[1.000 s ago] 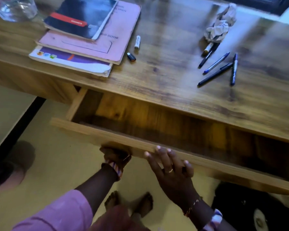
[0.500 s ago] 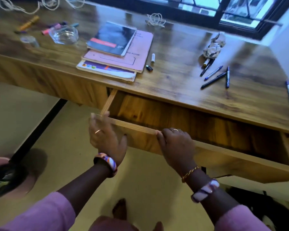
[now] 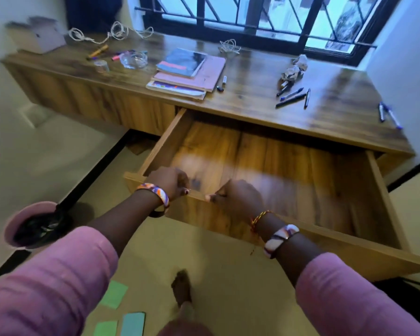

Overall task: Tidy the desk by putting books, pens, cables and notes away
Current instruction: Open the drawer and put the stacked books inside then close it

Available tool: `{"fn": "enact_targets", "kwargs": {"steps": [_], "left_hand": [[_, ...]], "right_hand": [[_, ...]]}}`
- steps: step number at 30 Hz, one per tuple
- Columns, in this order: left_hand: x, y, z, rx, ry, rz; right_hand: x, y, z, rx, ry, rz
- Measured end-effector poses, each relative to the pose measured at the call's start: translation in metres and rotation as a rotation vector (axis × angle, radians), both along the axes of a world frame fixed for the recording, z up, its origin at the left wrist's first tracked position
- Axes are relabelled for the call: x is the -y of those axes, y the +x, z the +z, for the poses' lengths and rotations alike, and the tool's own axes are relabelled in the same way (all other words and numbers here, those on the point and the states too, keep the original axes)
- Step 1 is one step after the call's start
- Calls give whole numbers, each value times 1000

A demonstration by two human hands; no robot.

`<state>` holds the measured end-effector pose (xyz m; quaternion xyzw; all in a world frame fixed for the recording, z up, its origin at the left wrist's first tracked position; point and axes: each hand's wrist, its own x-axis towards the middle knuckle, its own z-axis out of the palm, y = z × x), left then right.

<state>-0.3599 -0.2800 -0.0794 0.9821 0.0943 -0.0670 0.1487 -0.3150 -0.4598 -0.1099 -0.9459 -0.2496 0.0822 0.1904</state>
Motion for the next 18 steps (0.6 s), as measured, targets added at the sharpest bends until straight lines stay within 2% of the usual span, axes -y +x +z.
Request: {"fn": "enact_targets", "kwargs": {"steps": [4, 8, 13, 16, 18], "left_hand": [[3, -40, 1, -64, 6, -12], [1, -66, 5, -161, -15, -46], [-2, -87, 13, -335, -15, -114], [-5, -89, 15, -447, -29, -157], [-7, -85, 12, -511, -30, -179]], "right_hand": [[3, -27, 3, -132, -43, 52], [1, -47, 6, -285, 14, 127], [-4, -62, 15, -565, 1, 257], [-6, -68, 19, -828, -15, 250], [-8, -69, 25, -927, -48, 267]]}}
